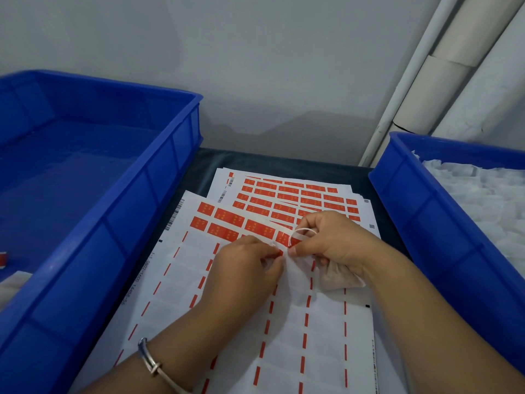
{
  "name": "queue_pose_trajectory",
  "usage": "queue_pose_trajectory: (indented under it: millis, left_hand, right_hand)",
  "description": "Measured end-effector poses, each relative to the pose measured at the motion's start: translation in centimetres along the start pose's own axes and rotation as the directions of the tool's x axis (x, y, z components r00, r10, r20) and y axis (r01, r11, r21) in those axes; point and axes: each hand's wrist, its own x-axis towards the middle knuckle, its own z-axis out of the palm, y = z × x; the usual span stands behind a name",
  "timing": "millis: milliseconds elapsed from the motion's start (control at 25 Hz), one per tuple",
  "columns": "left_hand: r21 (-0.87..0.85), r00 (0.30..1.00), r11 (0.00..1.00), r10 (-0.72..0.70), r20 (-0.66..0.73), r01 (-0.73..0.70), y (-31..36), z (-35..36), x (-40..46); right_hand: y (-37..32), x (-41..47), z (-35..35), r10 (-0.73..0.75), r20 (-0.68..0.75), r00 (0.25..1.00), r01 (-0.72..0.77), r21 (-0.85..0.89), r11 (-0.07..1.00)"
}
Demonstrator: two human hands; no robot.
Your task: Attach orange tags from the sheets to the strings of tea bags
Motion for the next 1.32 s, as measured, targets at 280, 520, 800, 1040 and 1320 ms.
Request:
queue_pose_trajectory:
  millis: [280, 520, 800, 1040, 1320]
  left_hand:
    - [-0.120, 0.982, 0.978, -0.161, 0.099, 0.172, 0.0, 0.0, 0.3]
    - [-0.132, 0.953, 0.952, -0.255, 0.164, 0.277, 0.1, -0.8, 0.7]
    - [-0.052, 0.897, 0.920, -0.364, 0.252, 0.389, -0.8, -3.6, 1.7]
    - [-0.390, 0.760, 0.654, -0.534, 0.370, 0.649, -1.0, -4.3, 0.7]
    - [-0.566, 0.679, 0.410, -0.602, 0.421, 0.715, -0.8, -4.8, 0.0]
  right_hand:
    - [0.0, 0.0, 0.6, -0.082, 0.011, 0.997, 0.083, -0.120, 0.989]
    - [0.5, 0.3, 0.5, -0.070, -0.015, 0.997, 0.068, -0.079, 0.995]
    - [1.3, 0.6, 0.2, -0.017, -0.064, 0.998, 0.015, -0.026, 1.000]
    - [0.9, 0.0, 0.6, -0.031, -0.154, 0.988, 0.023, -0.058, 0.998]
    - [1.0, -1.6, 0.3, -0.054, -0.193, 0.980, 0.020, -0.171, 0.985]
